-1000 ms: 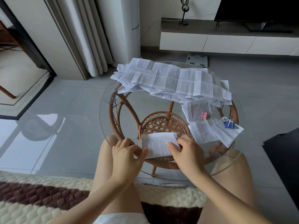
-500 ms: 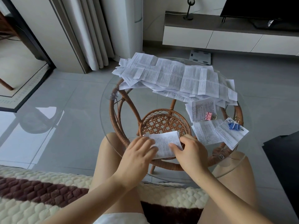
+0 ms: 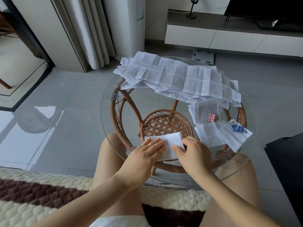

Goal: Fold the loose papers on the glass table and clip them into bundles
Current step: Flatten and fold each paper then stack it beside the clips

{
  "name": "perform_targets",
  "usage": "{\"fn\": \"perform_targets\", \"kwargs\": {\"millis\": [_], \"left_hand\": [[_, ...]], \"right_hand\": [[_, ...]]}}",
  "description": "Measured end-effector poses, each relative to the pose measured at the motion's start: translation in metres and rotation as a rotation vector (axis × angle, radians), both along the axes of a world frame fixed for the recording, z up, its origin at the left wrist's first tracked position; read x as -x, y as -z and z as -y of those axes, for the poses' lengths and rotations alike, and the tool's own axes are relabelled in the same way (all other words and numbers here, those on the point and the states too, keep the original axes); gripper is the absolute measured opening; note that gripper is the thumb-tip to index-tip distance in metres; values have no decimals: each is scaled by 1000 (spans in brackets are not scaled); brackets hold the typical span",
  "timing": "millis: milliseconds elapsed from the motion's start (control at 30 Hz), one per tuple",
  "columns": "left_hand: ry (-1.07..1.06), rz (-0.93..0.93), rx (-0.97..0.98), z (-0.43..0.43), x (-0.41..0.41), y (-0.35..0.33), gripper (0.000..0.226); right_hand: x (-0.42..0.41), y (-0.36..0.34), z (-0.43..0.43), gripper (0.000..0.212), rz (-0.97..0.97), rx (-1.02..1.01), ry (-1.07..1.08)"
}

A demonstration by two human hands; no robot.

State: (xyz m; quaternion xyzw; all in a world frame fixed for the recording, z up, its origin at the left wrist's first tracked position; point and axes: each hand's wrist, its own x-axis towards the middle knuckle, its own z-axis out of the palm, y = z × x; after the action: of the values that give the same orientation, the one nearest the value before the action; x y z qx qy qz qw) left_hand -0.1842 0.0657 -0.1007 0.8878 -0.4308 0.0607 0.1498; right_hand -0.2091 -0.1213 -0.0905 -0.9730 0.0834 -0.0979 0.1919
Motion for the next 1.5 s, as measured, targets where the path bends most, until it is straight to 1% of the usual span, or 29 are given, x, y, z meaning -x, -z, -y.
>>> {"fn": "perform_targets", "kwargs": {"millis": [133,200,233,300,333,400,433,500,567,633,733,833,933,1000,1067,1133,1167,1267,1300,1333,1367,1433,1467,1500], "left_hand": [[4,-25,-16,1,0,0,61],[-5,-55,-18,1,-3,1,62],[-16,-75,-15,1,-3,1,62],[-33,-109,-16,1,-3,2,64],[-36,-120,-18,1,-3,2,66],[-33,-127,-23,2,-4,0,66],[-26,-124,-29,2,-5,0,65],[-9,-107,-41,1,-6,-1,63],[10,-96,-54,-1,-6,1,62],[22,-95,-64,-3,-7,3,61],[26,-70,-111,-10,-11,4,57],[9,-53,-134,-20,-13,3,56],[-15,-42,-146,-23,-12,1,58],[-10,-16,-149,-23,-11,0,56],[28,-29,-134,-27,-9,0,51],[72,-24,-121,-34,-6,3,46],[92,-5,-139,-37,-6,4,48],[162,66,-264,-40,-4,1,71],[188,100,-277,-41,-4,0,74],[205,109,-274,-41,-2,-2,71],[220,131,-222,-39,0,-3,62],[261,180,-79,-37,8,-5,31],[277,190,-33,-36,12,-7,32],[303,210,-3,-35,14,-8,39]], "right_hand": [[-2,1,0,45,15,15,15],[0,2,-1,43,31,12,36],[0,2,-3,38,26,-1,43],[4,-1,-8,20,40,-46,66],[6,-2,-12,24,64,-63,89],[10,-2,-20,49,100,33,69],[11,-1,-24,52,116,104,11],[12,4,-31,50,77,162,-139],[13,11,-30,62,-15,161,-219],[12,15,-23,60,-55,217,-260],[13,17,-9,53,-42,294,-302],[16,17,1,50,6,317,-289],[17,12,7,48,11,334,-268],[20,11,10,48,3,348,-291],[28,11,10,50,-30,351,-320],[38,10,9,62,-51,358,-356],[42,10,9,66,-50,376,-383],[53,9,14,73,-21,448,-465],[56,8,15,76,-6,475,-499],[59,9,18,78,21,513,-538],[62,10,20,78,53,553,-569],[70,9,21,69,102,582,-611],[74,7,21,61,141,548,-629],[76,2,24,52,197,470,-641]]}}
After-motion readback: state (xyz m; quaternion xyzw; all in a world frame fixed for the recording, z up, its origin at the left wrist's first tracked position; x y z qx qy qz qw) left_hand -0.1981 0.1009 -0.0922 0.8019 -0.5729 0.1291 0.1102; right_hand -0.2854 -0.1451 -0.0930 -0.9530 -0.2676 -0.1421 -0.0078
